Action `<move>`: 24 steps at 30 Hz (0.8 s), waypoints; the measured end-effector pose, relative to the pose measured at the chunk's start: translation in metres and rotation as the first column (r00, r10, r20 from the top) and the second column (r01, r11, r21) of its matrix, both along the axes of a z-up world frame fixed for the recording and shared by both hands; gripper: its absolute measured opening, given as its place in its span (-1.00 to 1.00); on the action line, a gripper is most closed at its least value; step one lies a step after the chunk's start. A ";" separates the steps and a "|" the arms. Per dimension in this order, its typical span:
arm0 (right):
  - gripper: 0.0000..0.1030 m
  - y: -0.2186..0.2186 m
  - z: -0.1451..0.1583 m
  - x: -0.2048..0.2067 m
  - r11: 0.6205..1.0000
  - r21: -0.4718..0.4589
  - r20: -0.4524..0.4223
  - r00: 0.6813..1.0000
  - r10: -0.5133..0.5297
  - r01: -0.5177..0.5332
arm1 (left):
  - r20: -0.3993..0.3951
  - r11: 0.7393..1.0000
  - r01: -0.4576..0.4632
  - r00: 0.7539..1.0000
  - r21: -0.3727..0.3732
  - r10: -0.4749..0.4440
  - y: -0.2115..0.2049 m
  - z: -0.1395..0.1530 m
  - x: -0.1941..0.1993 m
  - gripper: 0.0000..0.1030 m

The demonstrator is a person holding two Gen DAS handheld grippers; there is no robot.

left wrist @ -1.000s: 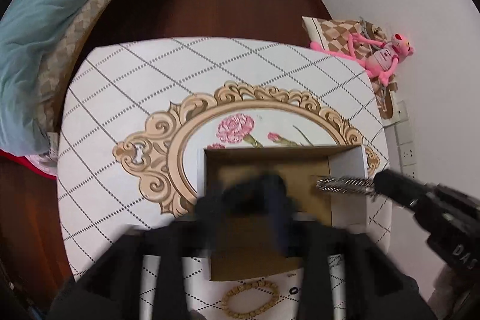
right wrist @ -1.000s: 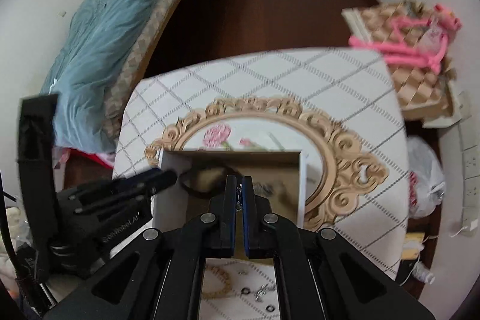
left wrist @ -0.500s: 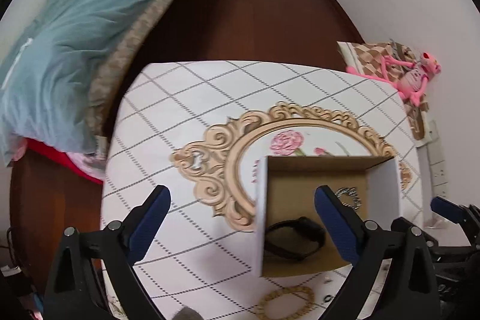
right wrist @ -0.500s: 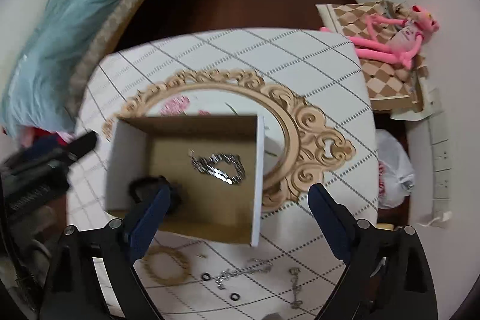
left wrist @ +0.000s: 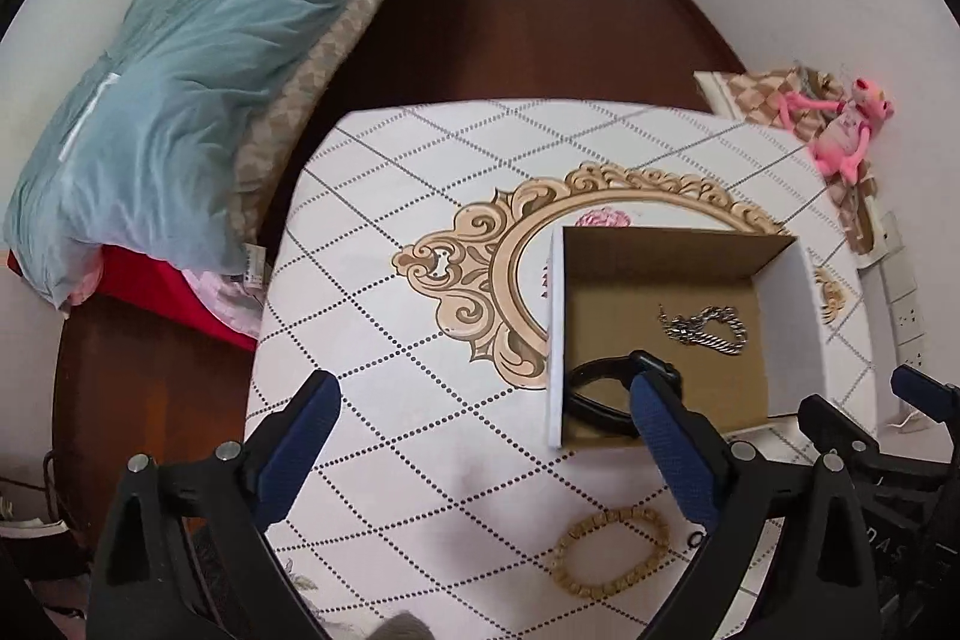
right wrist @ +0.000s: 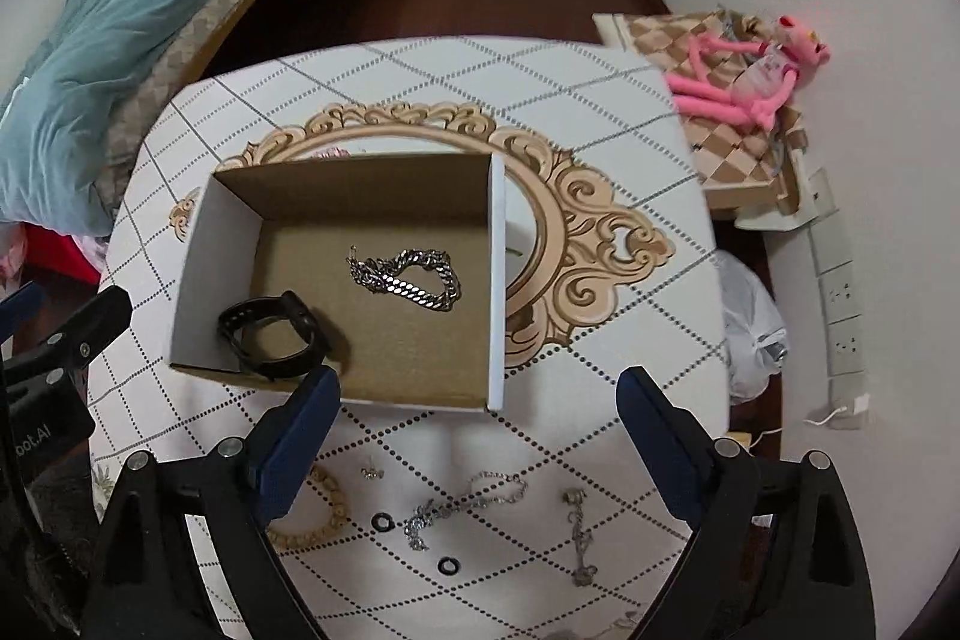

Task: Organize jewelry
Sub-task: 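Lift both open grippers up out of the box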

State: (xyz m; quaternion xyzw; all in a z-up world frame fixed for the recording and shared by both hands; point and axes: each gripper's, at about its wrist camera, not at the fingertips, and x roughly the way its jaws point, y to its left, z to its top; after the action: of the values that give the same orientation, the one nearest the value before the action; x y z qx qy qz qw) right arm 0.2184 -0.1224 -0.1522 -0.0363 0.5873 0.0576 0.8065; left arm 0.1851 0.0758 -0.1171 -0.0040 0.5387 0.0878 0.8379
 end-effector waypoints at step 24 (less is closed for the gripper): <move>0.84 -0.011 0.125 -0.115 1.000 0.015 0.245 0.969 -0.019 0.016 | 0.188 1.000 0.025 0.982 -0.016 -0.021 -0.008 0.098 -0.106 0.91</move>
State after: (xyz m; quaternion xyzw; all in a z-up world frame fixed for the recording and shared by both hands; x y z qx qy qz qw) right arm 0.1029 -0.1336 -0.0275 -0.0327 0.4831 0.0495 0.8736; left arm 0.0789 0.0673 -0.0186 -0.0136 0.4581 0.0725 0.8858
